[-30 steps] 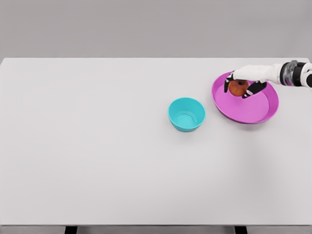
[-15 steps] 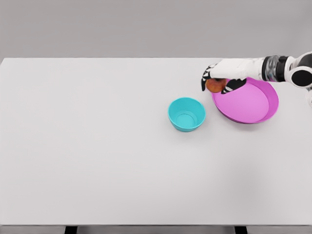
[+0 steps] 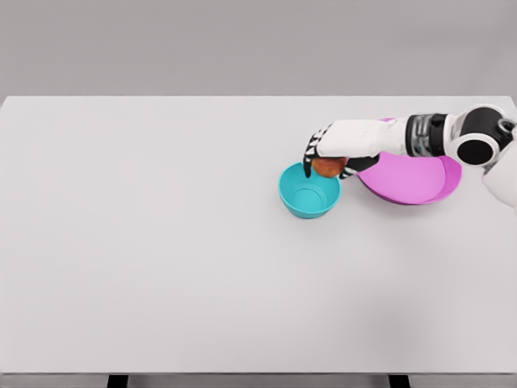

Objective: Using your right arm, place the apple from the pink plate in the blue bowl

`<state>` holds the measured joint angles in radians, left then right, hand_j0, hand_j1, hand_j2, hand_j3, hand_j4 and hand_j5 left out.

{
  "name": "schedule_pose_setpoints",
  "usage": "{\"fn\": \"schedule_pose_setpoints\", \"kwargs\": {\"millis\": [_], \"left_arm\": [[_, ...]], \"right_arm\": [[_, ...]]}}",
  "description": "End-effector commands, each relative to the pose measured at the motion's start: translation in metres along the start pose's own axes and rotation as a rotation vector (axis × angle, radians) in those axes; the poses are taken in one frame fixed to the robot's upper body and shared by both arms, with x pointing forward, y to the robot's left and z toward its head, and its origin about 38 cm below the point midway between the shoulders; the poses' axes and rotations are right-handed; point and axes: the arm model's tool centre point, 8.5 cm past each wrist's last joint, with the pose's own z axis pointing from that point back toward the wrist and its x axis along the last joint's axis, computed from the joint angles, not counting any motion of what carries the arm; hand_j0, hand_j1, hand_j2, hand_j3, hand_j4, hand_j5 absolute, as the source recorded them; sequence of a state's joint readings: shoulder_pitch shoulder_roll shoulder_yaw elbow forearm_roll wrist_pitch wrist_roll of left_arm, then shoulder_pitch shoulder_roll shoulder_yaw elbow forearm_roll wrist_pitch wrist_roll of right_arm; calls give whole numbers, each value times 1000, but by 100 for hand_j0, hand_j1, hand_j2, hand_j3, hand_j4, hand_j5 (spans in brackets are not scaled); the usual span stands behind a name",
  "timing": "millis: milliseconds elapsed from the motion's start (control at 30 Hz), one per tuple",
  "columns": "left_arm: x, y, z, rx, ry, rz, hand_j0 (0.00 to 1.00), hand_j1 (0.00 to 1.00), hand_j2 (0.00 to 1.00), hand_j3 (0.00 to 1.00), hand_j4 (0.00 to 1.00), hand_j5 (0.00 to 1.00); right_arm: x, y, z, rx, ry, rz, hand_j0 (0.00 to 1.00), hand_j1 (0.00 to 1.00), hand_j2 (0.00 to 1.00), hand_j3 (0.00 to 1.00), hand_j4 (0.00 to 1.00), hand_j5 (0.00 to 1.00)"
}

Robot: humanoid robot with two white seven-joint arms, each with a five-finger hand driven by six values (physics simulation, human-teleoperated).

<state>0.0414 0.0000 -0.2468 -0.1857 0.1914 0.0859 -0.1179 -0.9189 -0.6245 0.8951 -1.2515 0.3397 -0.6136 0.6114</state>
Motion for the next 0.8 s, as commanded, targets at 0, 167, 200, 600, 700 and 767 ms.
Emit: {"fn": "schedule_pose_setpoints", "kwargs": {"millis": [0, 167, 200, 600, 700, 767], "left_arm": [[0, 0, 0, 0, 0, 0, 100, 100, 100, 100, 100, 100], [0, 0, 0, 0, 0, 0, 100, 100, 100, 100, 100, 100], [0, 0, 0, 0, 0, 0, 100, 100, 100, 100, 100, 100], [0, 0, 0, 0, 0, 0, 100, 100, 100, 100, 100, 100], [0, 0, 0, 0, 0, 0, 100, 100, 100, 100, 100, 100], [0, 0, 0, 0, 0, 0, 100, 100, 100, 100, 100, 100]], "right_arm": [[4, 1, -4, 4, -12, -1, 56, 56, 56, 56, 56, 56], [15, -1, -12, 9, -47, 21, 56, 56, 56, 56, 56, 56], [17, -2, -12, 7, -51, 25, 56, 56, 56, 56, 56, 56], [20, 2, -17, 23, -62, 24, 100, 100, 100, 100, 100, 100], [20, 2, -17, 23, -62, 24, 100, 100, 100, 100, 100, 100], [19, -1, -15, 14, -59, 28, 100, 100, 100, 100, 100, 100]]}}
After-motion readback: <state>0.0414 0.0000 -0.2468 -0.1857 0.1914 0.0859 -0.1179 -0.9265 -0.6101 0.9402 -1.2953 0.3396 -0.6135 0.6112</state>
